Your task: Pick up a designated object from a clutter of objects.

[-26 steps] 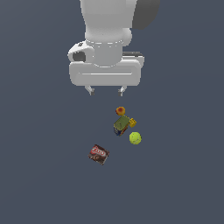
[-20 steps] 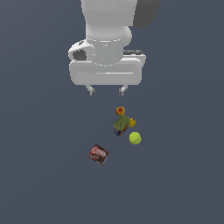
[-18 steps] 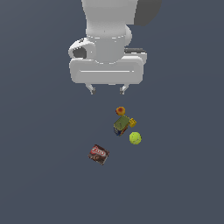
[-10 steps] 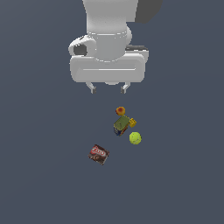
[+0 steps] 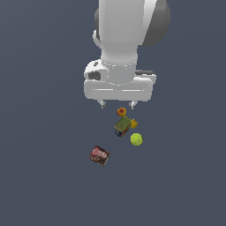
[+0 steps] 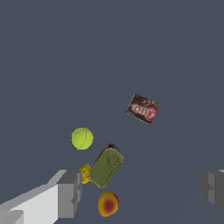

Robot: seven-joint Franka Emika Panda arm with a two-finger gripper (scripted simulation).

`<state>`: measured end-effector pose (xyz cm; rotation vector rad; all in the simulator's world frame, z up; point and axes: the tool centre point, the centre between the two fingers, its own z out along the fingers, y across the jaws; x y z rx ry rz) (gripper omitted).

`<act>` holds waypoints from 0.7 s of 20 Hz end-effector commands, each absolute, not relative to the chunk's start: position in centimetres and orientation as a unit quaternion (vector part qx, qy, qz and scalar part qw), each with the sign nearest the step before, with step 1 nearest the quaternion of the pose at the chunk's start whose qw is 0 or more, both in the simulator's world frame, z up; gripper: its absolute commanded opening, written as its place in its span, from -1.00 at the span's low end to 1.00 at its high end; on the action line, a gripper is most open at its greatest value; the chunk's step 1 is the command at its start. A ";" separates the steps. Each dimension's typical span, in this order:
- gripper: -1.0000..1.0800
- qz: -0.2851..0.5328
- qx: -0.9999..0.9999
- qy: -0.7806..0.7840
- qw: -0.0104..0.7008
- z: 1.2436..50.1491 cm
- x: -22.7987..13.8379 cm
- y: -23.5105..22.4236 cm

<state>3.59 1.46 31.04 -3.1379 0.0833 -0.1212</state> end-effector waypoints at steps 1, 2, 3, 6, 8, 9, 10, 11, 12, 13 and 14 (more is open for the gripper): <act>0.92 -0.034 -0.999 0.034 0.000 28.7 4.0 2.7; 0.92 -0.032 -0.999 0.038 0.000 27.6 4.2 3.2; 0.92 -0.030 -0.999 0.042 0.000 26.4 4.4 3.8; 0.92 -0.023 -0.998 0.055 0.000 22.4 4.7 5.9; 0.92 -0.019 -0.998 0.064 0.000 19.7 4.6 7.3; 0.92 -0.017 -0.998 0.068 0.000 18.5 4.6 7.9; 0.92 -0.015 -0.997 0.071 0.000 17.4 4.5 8.5; 0.92 -0.013 -0.997 0.075 0.000 16.3 4.4 9.1; 0.92 -0.011 -0.997 0.078 0.000 15.3 4.2 9.6; 0.92 -0.009 -0.997 0.081 0.000 14.4 4.1 10.0; 0.92 -0.008 -0.996 0.084 0.000 13.6 3.9 10.5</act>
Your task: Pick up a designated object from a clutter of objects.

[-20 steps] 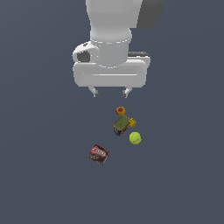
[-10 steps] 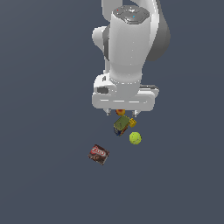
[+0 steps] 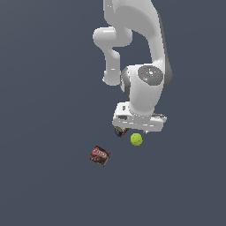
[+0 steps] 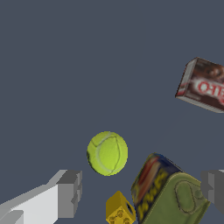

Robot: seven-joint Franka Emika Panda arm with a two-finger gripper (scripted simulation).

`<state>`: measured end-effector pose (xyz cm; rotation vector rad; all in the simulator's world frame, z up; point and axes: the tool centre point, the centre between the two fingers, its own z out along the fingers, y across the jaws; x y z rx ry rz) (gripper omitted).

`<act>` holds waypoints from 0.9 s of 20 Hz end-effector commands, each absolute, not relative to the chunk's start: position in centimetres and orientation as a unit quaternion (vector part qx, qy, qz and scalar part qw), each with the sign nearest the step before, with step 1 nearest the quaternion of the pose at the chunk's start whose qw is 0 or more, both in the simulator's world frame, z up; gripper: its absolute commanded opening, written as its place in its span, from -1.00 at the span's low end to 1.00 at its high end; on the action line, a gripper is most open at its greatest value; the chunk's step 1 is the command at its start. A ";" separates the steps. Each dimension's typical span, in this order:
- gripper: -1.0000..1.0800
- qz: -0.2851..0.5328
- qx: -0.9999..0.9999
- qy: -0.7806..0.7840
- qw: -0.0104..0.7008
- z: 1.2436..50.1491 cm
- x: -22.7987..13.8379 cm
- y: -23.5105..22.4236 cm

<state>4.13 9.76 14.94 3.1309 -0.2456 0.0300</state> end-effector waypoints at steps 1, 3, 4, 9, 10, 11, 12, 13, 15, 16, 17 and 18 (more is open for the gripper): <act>0.92 0.007 0.996 -0.086 0.000 12.8 3.8 10.9; 0.92 0.004 0.996 -0.090 0.000 11.5 3.5 11.5; 0.92 0.003 0.996 -0.092 0.000 10.9 3.4 11.8; 0.92 0.000 0.995 -0.097 0.000 9.3 2.9 12.7; 0.92 0.000 0.995 -0.098 0.000 9.2 2.9 12.7; 0.92 0.000 0.995 -0.098 0.000 9.1 2.9 12.7; 0.92 0.000 0.995 -0.096 0.000 9.3 2.9 12.7; 0.92 0.000 0.995 -0.096 0.000 9.2 2.9 12.7; 0.92 0.000 0.995 -0.096 0.000 9.0 2.9 12.7; 0.92 0.000 0.995 -0.096 0.000 8.7 2.9 12.7; 0.92 0.000 0.995 -0.097 0.000 8.4 2.9 12.7; 0.92 0.000 0.995 -0.097 0.000 8.0 2.8 12.7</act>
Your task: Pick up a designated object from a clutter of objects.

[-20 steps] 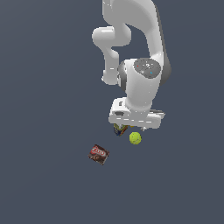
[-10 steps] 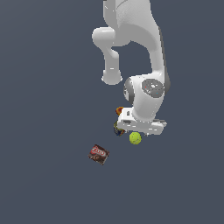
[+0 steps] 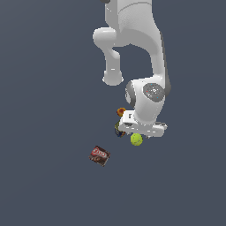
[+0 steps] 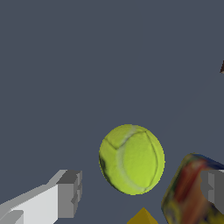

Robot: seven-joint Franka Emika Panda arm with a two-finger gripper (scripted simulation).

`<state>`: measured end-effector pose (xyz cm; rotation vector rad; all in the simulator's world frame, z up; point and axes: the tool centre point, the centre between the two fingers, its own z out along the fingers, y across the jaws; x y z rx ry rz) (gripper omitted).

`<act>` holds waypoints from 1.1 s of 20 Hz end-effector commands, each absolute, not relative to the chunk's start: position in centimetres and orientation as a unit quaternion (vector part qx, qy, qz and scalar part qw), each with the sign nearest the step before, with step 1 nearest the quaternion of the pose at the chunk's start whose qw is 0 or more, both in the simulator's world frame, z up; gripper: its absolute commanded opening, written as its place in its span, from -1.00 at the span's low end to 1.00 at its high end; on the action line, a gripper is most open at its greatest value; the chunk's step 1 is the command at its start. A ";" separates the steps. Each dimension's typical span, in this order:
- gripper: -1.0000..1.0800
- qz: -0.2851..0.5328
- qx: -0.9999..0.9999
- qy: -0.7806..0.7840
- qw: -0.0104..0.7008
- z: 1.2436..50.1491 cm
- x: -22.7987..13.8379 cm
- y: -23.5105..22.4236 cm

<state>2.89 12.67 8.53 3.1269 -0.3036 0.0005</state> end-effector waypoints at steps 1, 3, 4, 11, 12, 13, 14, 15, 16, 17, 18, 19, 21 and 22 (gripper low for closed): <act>0.92 0.000 0.995 -0.097 0.000 7.6 2.8 12.7; 0.92 0.000 0.995 -0.097 0.000 6.5 2.8 12.7; 0.92 0.000 0.995 -0.097 0.000 6.0 2.8 12.7; 0.92 0.000 0.995 -0.098 0.000 4.1 2.8 12.7; 0.92 0.000 0.995 -0.098 0.000 4.1 2.9 12.7; -1.00 0.000 0.995 -0.098 0.000 4.1 2.9 12.7; -1.00 0.000 0.995 -0.098 0.000 4.1 2.9 12.7; -1.00 0.000 0.995 -0.098 0.000 4.1 2.9 12.7; -1.00 0.000 0.995 -0.098 0.000 4.1 2.9 12.7; -1.00 0.000 0.995 -0.098 0.000 4.1 2.9 12.7; -1.00 0.000 0.995 -0.098 0.000 4.1 2.9 12.7; -1.00 0.000 0.995 -0.098 0.000 4.1 2.9 12.7; -1.00 0.000 0.995 -0.098 0.000 4.1 2.9 12.7; -1.00 0.000 0.995 -0.098 0.000 4.1 2.9 12.7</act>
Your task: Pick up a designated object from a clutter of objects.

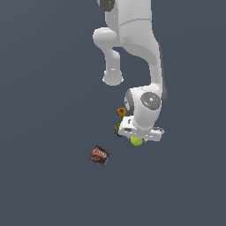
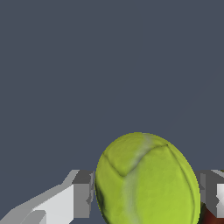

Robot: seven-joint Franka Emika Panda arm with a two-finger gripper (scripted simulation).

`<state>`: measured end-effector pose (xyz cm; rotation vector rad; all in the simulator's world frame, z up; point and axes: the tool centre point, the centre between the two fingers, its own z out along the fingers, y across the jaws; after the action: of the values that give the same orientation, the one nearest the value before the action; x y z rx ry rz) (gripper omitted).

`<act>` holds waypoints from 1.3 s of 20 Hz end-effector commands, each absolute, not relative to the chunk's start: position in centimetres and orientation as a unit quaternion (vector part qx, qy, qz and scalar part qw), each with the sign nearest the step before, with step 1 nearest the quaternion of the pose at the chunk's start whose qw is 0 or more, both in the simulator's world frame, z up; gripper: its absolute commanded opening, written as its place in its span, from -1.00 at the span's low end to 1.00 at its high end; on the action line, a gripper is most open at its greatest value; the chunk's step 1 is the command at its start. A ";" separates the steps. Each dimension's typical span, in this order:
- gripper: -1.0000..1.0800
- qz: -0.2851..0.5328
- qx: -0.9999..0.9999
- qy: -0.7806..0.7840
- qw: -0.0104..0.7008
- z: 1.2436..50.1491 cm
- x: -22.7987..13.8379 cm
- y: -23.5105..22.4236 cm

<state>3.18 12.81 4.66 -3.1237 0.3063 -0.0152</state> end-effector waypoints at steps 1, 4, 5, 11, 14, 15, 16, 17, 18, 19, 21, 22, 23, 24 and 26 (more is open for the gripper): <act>-1.00 -0.005 -0.995 0.098 0.001 4.7 3.2 12.8; -1.00 -0.005 -0.995 0.098 0.001 4.8 3.1 12.8; -1.00 -0.005 -0.995 0.098 0.001 5.0 3.0 12.8; -1.00 -0.005 -0.995 0.098 0.001 6.7 2.2 12.8; -1.00 -0.005 -0.995 0.098 0.001 8.1 1.6 12.9; -1.00 -0.005 -0.995 0.098 0.001 8.6 1.3 12.9; -1.00 -0.005 -0.995 0.098 0.001 9.2 1.0 12.9; -1.00 -0.004 -0.995 0.098 0.001 9.8 0.8 12.9; -1.00 -0.004 -0.995 0.098 0.001 10.5 0.4 12.9; -1.00 -0.004 -0.995 0.098 0.001 11.2 0.1 12.9; -1.00 -0.004 -0.995 0.097 0.001 12.8 -0.6 13.0; -1.00 -0.004 -0.995 0.097 0.001 13.6 -1.0 13.0; -1.00 -0.004 -0.995 0.097 0.000 14.4 -1.4 13.0; -1.00 -0.004 -0.995 0.097 0.000 15.3 -1.7 13.0; -1.00 -0.004 -0.995 0.097 0.000 16.9 -2.5 13.1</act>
<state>-1.93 13.03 15.59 -3.1261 0.3062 -0.0092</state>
